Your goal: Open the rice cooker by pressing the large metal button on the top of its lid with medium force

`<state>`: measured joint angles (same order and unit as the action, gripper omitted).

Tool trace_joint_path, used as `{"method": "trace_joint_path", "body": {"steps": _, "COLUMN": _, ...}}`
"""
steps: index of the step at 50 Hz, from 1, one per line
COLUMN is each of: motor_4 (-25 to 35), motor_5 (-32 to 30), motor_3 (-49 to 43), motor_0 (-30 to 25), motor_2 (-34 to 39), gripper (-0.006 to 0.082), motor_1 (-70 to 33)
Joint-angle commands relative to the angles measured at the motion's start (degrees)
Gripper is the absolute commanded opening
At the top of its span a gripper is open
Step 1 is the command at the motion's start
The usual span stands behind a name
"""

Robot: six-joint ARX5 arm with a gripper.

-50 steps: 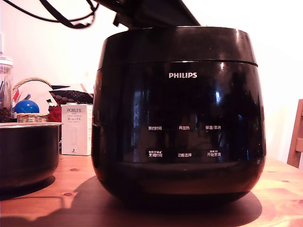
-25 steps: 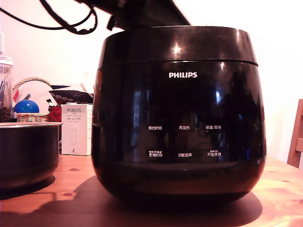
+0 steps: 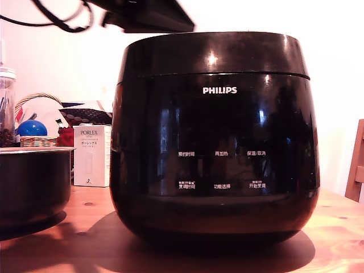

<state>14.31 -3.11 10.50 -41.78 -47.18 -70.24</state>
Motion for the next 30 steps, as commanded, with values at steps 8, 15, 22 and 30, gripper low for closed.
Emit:
{"method": "trace_joint_path", "body": {"steps": 8, "motor_4": 3.2, "motor_5": 0.2, "motor_3": -3.2, "motor_0": -0.6, "motor_2": 1.0, "gripper": -0.0024, "motor_1": 1.0}}
{"method": "trace_joint_path", "body": {"steps": 15, "motor_4": 3.5, "motor_5": 0.1, "motor_3": -7.2, "motor_0": -3.3, "motor_2": 1.0, "gripper": -0.0024, "motor_1": 1.0}}
{"method": "trace_joint_path", "body": {"steps": 22, "motor_4": 3.5, "motor_5": 0.1, "motor_3": -9.3, "motor_0": -5.1, "motor_2": 1.0, "gripper": -0.0024, "motor_1": 0.9}}
{"method": "trace_joint_path", "body": {"steps": 30, "motor_4": 3.4, "motor_5": 0.1, "motor_3": -9.2, "motor_0": -6.8, "motor_2": 1.0, "gripper": -0.0024, "motor_1": 0.9}}
